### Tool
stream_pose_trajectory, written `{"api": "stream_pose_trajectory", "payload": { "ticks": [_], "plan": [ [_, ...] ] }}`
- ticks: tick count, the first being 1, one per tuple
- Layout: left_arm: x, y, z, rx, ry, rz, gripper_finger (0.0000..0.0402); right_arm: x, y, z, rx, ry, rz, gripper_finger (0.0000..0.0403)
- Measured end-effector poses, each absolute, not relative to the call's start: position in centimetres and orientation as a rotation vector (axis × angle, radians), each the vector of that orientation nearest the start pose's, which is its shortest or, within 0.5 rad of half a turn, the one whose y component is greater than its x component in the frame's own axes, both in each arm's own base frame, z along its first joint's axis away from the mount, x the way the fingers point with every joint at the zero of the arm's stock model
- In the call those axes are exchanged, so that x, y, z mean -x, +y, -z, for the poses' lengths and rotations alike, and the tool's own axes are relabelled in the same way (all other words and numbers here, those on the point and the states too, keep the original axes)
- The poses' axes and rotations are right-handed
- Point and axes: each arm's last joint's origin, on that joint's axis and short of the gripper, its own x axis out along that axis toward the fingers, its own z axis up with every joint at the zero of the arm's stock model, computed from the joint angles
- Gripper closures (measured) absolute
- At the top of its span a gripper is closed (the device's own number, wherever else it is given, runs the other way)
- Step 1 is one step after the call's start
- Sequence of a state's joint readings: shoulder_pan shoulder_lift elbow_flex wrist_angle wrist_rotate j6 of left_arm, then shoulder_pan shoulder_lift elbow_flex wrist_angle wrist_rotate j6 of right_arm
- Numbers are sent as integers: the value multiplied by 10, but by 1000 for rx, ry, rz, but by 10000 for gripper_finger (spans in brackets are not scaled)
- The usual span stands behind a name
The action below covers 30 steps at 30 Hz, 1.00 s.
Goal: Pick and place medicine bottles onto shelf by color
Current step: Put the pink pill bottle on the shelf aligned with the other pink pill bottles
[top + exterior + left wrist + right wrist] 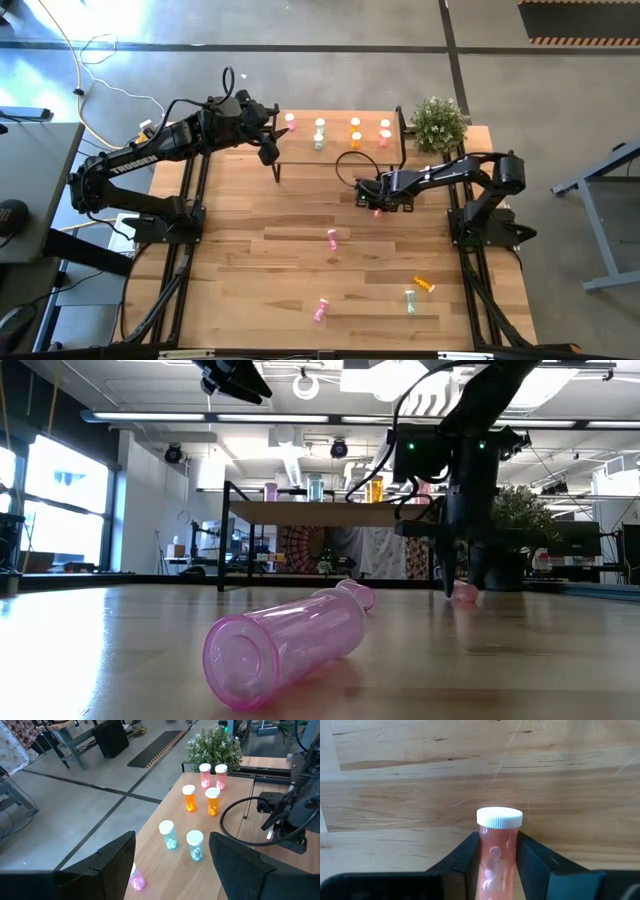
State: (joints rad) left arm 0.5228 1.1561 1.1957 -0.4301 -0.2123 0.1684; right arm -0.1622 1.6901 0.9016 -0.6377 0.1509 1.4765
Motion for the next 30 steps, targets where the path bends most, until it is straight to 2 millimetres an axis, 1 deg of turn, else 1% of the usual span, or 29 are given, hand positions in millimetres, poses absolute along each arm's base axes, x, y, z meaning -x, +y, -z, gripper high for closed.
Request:
{"api": "stream_pose_trajectory", "payload": {
  "ticks": [3, 7, 11, 13, 16, 20, 23, 26, 28, 30],
  "plan": [
    [-209, 128, -378, -97, 455, -690, 156, -276, -50, -139, -1198, 959, 1246, 317],
    [-209, 128, -378, -97, 455, -690, 156, -276, -48, -142, -1184, 964, 1223, 323],
    [-209, 128, -378, -97, 454, -690, 156, -275, -38, -156, -1176, 928, 1169, 319],
    [-209, 128, -378, -97, 455, -690, 156, -273, -32, -167, -1165, 889, 1134, 317],
    [-209, 128, -378, -97, 455, -690, 156, -268, -23, -190, -1147, 788, 1076, 317],
    [-209, 128, -378, -97, 454, -690, 156, -256, -13, -226, -1091, 567, 1024, 317],
    [-209, 127, -378, -96, 454, -687, 156, -243, -8, -252, -976, 379, 1022, 316],
    [-209, 127, -378, -96, 454, -687, 156, -230, -5, -272, -806, 206, 1058, 316],
    [-209, 127, -378, -96, 453, -687, 156, -225, -5, -281, -680, 129, 1095, 316],
    [-209, 127, -378, -96, 453, -686, 156, -222, -5, -285, -549, 96, 1145, 316]
  ]
}}
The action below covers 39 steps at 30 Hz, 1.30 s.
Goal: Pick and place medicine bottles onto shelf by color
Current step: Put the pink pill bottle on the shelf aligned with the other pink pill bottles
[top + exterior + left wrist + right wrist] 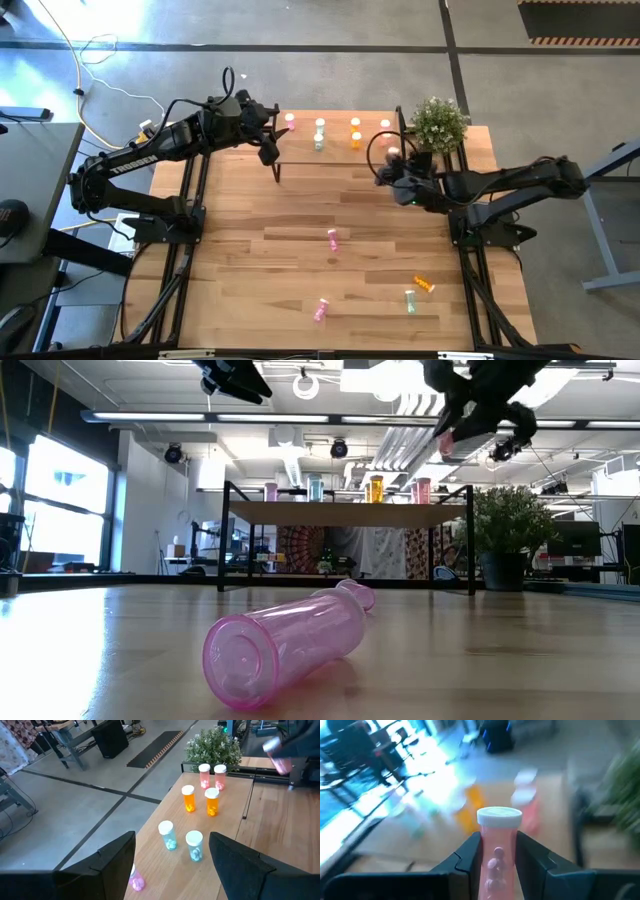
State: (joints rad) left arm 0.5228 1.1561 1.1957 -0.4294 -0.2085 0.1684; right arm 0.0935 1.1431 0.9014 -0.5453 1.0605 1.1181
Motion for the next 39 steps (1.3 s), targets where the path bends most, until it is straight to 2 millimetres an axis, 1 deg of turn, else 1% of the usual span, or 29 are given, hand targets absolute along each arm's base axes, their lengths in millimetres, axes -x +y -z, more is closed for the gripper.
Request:
{"api": "stream_pose_trajectory", "payload": {
  "ticks": [3, 6, 9, 14, 17, 20, 25, 29, 39],
  "plan": [
    [-209, 127, -378, -96, 452, -685, 156, -220, -4, -287, -389, 57, 1229, 316],
    [-209, 127, -378, -95, 452, -680, 156, -222, -1, -284, -248, 5, 1323, 316],
    [-209, 127, -378, -106, 455, -677, 156, -227, 2, -275, -180, -34, 1372, 316],
    [-210, 128, -379, -144, 458, -670, 156, -241, 10, -256, -136, -82, 1396, 316],
    [-210, 128, -380, -147, 453, -670, 156, -250, 13, -243, -123, -74, 1392, 316],
    [-210, 128, -380, -149, 454, -678, 156, -257, 14, -229, -98, -56, 1396, 316],
    [-210, 128, -380, -152, 455, -682, 156, -265, 12, -215, -58, -50, 1415, 316],
    [-210, 128, -380, -176, 464, -677, 156, -270, 7, -206, -41, -37, 1437, 316],
    [-210, 128, -380, -200, 473, -674, 156, -280, -16, -187, -30, -14, 1523, 316]
  ]
}}
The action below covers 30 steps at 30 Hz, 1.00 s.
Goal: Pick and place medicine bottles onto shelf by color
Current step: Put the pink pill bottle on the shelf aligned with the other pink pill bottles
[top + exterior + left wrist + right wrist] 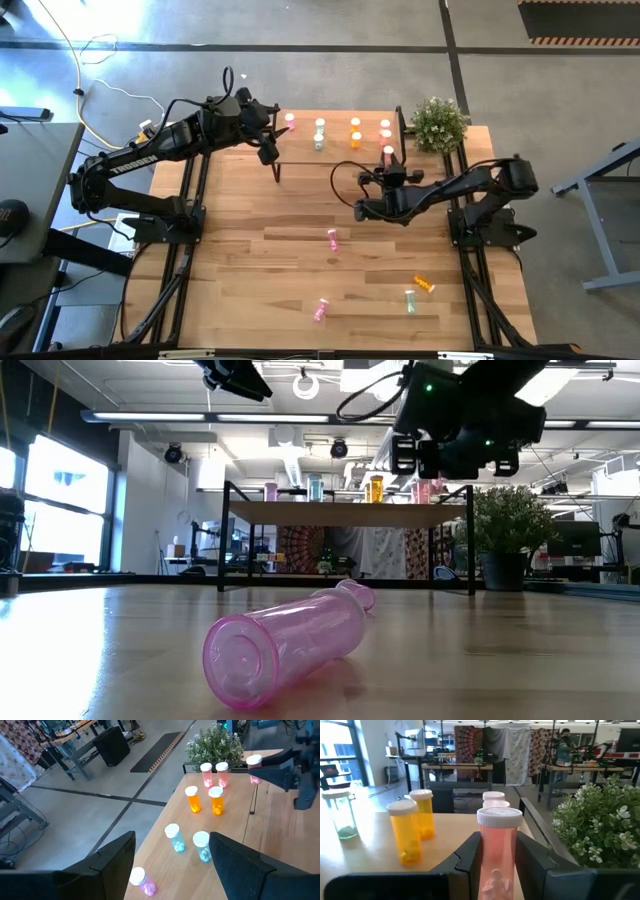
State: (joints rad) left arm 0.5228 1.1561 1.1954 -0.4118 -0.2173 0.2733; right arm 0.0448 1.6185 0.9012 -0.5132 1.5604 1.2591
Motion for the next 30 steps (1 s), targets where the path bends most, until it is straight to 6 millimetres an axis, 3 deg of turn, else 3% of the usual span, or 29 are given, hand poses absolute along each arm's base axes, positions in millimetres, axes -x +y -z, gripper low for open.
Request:
{"api": "stream_pose_trajectory", "payload": {
  "ticks": [16, 30],
  "plan": [
    [-210, 128, -381, -203, 460, -682, 156, -281, -37, -182, -79, 46, 1570, 316],
    [-210, 128, -381, -204, 460, -683, 156, -283, -37, -182, -106, 90, 1551, 316]
  ]
}}
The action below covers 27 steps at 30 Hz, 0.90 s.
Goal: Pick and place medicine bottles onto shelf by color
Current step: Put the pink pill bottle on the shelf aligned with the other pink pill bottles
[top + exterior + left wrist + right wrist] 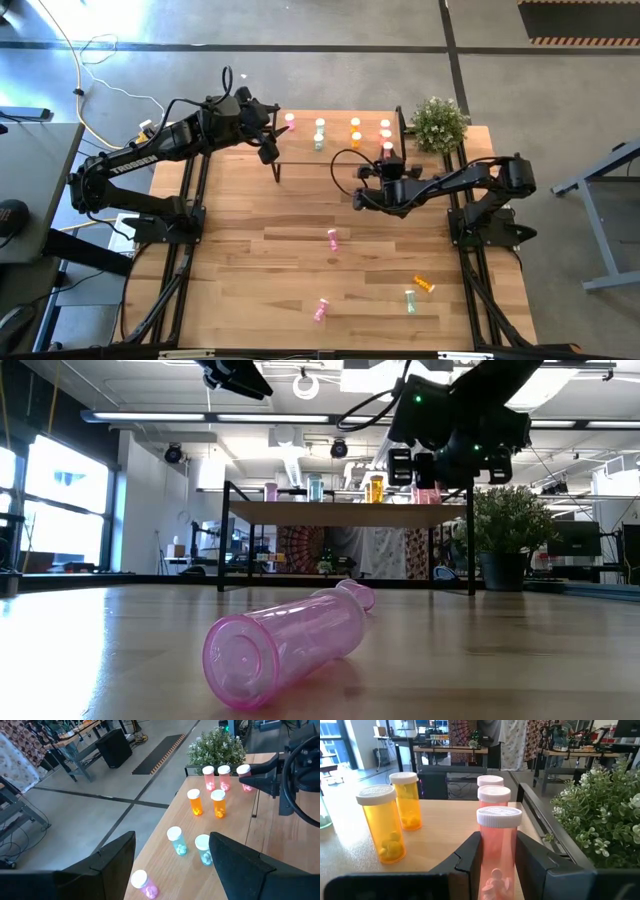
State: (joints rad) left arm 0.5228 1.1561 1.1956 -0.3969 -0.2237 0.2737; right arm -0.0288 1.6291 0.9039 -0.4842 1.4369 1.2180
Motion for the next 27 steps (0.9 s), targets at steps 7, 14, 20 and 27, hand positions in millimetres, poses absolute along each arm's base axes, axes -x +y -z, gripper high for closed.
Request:
{"api": "stream_pose_trajectory", "payload": {
  "ticks": [7, 14, 20, 27],
  "plan": [
    [-210, 128, -381, -204, 460, -683, 156, -284, -37, -182, -98, 112, 1544, 312],
    [-210, 128, -381, -203, 461, -683, 156, -284, -36, -175, -152, 198, 1506, 277],
    [-210, 128, -381, -203, 461, -680, 156, -284, -37, -177, -176, 201, 1500, 257],
    [-210, 128, -381, -203, 461, -680, 156, -284, -38, -179, -175, 192, 1503, 251]
  ]
}}
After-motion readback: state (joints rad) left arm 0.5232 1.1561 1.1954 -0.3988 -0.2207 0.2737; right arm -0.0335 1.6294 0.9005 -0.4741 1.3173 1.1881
